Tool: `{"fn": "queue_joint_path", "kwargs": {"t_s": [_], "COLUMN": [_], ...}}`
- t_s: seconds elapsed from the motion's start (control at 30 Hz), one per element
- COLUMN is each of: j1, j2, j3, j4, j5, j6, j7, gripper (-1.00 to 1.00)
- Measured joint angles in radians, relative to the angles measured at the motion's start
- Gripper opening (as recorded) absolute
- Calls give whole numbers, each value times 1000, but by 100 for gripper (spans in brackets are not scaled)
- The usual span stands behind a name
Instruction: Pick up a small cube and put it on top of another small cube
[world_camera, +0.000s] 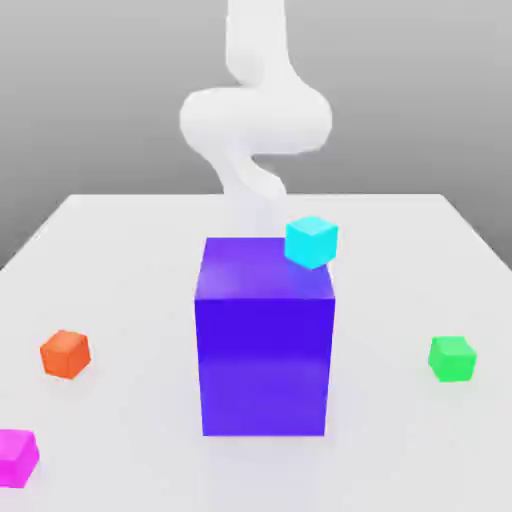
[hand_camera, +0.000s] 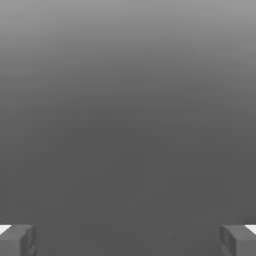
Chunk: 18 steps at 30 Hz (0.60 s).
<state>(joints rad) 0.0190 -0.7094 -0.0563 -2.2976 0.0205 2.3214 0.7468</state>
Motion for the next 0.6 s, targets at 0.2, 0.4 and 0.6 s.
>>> {"fn": "queue_joint_path", "kwargs": {"t_s": [0.2,0.4,0.6], "j1": [35,46,13], "j2": [220,438,659], "j3": [-135,-251,-327], "j4": [5,11,18], "j5": [69,163,268], "j6": [54,106,154], "j7": [-145,-305,-472], "gripper": [0,0,0]}}
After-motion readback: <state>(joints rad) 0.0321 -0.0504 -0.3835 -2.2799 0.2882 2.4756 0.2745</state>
